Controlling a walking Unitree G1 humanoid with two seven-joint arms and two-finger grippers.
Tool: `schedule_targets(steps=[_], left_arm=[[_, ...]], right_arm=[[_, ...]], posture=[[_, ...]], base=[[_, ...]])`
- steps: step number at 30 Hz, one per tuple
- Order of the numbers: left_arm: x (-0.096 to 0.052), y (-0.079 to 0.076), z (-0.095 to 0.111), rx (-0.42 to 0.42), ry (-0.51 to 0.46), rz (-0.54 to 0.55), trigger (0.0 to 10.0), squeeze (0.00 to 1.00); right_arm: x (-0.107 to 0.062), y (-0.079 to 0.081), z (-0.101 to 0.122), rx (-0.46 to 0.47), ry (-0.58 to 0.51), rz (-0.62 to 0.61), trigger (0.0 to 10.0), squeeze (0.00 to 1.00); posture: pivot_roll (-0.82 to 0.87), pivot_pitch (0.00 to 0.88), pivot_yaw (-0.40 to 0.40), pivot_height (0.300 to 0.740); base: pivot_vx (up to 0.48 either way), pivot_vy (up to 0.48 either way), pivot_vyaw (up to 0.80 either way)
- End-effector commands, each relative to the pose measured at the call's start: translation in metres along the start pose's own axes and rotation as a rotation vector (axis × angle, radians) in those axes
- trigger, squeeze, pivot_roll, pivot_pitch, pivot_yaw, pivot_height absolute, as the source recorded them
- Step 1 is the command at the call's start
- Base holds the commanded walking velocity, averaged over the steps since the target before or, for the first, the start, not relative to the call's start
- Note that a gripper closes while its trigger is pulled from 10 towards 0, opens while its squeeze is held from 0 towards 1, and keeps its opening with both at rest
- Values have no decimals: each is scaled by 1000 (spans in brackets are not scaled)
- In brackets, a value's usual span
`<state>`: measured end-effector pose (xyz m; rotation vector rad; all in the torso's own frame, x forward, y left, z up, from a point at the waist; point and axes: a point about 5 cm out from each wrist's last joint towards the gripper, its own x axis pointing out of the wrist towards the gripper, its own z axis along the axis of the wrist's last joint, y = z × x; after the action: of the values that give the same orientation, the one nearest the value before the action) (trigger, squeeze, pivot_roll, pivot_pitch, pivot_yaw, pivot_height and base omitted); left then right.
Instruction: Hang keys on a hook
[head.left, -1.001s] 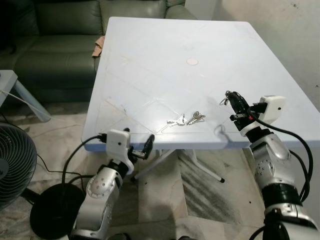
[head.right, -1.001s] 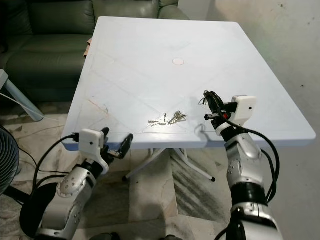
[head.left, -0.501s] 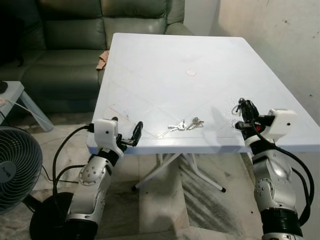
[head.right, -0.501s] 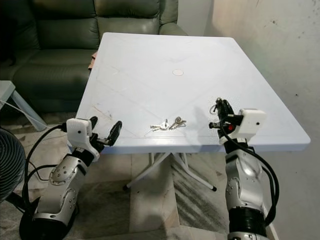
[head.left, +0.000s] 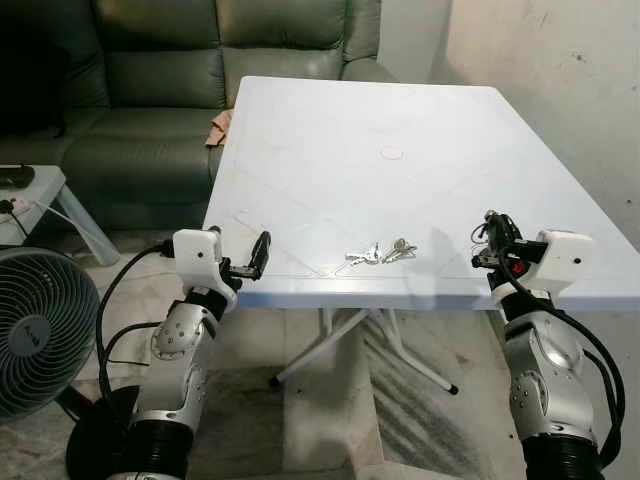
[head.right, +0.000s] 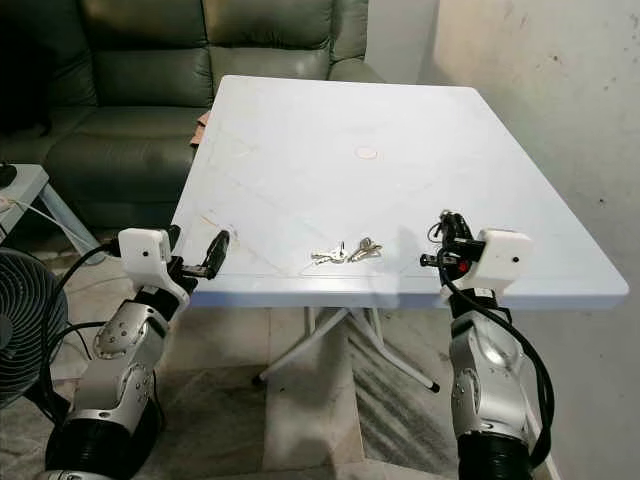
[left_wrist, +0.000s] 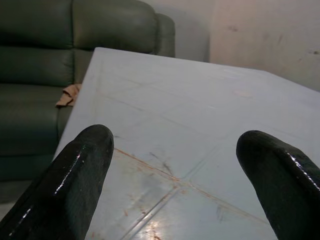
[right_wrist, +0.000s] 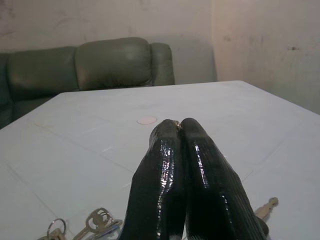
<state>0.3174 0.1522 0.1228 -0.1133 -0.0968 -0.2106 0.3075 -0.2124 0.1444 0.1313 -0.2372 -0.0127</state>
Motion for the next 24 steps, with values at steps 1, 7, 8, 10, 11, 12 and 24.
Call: schedule_targets(steps=[1, 7, 8, 10, 11, 12, 24], left_arm=[[0, 5, 0, 12, -4, 26, 10000, 0], [1, 11, 2, 3, -17, 68, 10000, 0], [1, 11, 2, -3, -20, 71, 10000, 0], [3, 10, 3, -2, -23, 69, 10000, 0], [3, 10, 4, -2, -24, 66, 10000, 0], [3, 9, 4, 0, -26, 59, 10000, 0], [6, 9, 5, 6, -29, 58, 10000, 0]], right_arm=[[-1, 2, 3, -4, -5, 2, 10000, 0], [-1, 5, 0, -41, 15, 7, 10000, 0], [-1, 6, 0, -38, 16, 7, 10000, 0], [-1, 7, 0, -39, 19, 5, 10000, 0], [-1, 7, 0, -38, 20, 4, 10000, 0], [-1, 7, 0, -40, 20, 2, 10000, 0], [-1, 4, 1, -56, 27, -14, 10000, 0]], posture=[[-27, 0, -23, 740], [-28, 0, -23, 740], [-29, 0, -21, 740], [-28, 0, -20, 740], [-30, 0, -19, 740], [-30, 0, -19, 740], [-38, 0, -16, 740]], base=[[0, 0, 0], [0, 0, 0], [0, 0, 0], [0, 0, 0], [0, 0, 0], [0, 0, 0], [0, 0, 0]])
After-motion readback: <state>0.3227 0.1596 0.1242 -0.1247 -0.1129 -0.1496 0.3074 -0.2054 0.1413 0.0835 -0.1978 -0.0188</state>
